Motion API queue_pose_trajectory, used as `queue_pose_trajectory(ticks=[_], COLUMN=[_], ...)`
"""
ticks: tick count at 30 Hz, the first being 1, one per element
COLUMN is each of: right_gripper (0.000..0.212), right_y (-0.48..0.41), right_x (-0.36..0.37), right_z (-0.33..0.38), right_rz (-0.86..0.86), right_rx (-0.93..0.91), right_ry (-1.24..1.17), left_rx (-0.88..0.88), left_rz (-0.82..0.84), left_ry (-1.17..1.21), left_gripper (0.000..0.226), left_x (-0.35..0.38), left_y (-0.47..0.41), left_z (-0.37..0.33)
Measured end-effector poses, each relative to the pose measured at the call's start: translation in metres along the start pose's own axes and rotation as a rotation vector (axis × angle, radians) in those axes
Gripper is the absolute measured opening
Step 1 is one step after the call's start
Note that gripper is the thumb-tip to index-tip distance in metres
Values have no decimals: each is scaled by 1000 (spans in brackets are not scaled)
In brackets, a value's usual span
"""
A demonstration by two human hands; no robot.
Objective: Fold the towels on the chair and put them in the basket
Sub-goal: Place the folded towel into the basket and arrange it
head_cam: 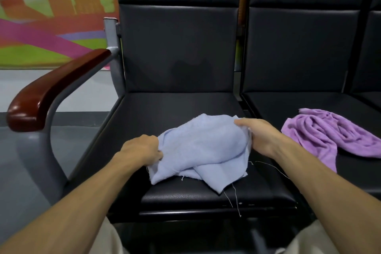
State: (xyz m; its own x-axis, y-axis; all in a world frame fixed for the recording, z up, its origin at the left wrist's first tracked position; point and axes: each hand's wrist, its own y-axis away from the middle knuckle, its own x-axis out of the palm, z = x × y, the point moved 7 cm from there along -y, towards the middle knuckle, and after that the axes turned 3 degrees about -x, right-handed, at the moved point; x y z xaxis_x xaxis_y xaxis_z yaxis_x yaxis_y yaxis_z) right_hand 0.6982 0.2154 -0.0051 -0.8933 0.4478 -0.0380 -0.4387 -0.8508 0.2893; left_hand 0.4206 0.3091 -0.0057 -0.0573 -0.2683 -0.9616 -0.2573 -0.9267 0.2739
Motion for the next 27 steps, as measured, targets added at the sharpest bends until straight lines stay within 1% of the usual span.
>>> queue_pose_trajectory(ticks=[1,2,3,4,6,7,8,9,10,11,12,13,15,16,17,19,21,23,25,27], right_gripper=[34,35,35,35,35,39,46,55,62,65,65,59,40,34,32,23,12,8,11,12], right_y=[-1,-1,-2,-3,-3,-3,-4,-6,-8,-8,-3,4,13,15,17,19,19,21,26,31], right_x=[1,0,-3,-7,-18,-23,-28,-32,-36,-37,-34,-30,-24,-23,-23,-26,-33,-40,-40,-39], right_z=[0,1,1,1,2,2,1,-1,-1,-2,0,3,4,2,0,-5,-11,-14,-13,-12], right_rz=[3,-2,-23,-47,-99,-130,-152,-164,-166,-159,-144,-128,-96,-70,-48,-53,-100,-134,-113,-104], right_rx=[1,3,7,12,9,-5,-18,-29,-39,-42,-39,-30,13,35,59,110,149,182,182,191], right_ry=[-76,-159,-244,-330,-470,-501,-505,-495,-488,-494,-500,-508,-507,-516,-530,-554,-564,-562,-538,-518], left_rx=[9,17,24,20,-77,-149,-198,-221,-230,-234,-236,-228,-195,-174,-134,-52,-42,-85,-100,-89], left_rz=[-10,-22,-42,-77,-120,-70,35,160,257,298,296,291,290,311,341,349,270,154,76,65], left_ry=[10,86,225,432,1038,1352,1612,1807,1953,2059,2127,2165,2198,2211,2209,2101,2011,1990,1941,1914], left_gripper=[16,19,23,28,33,34,34,36,38,38,37,36,32,28,23,12,19,16,9,10], left_x=[1,0,-3,-8,-14,-11,-6,-3,-1,-1,-2,-4,-5,-6,-7,-8,-8,-7,-10,-11], left_y=[0,-1,-3,-4,-6,-6,-3,0,3,4,4,5,6,6,8,6,1,-3,-3,-1], left_z=[-1,1,2,6,23,29,30,27,24,22,23,21,18,15,12,10,16,28,37,41])
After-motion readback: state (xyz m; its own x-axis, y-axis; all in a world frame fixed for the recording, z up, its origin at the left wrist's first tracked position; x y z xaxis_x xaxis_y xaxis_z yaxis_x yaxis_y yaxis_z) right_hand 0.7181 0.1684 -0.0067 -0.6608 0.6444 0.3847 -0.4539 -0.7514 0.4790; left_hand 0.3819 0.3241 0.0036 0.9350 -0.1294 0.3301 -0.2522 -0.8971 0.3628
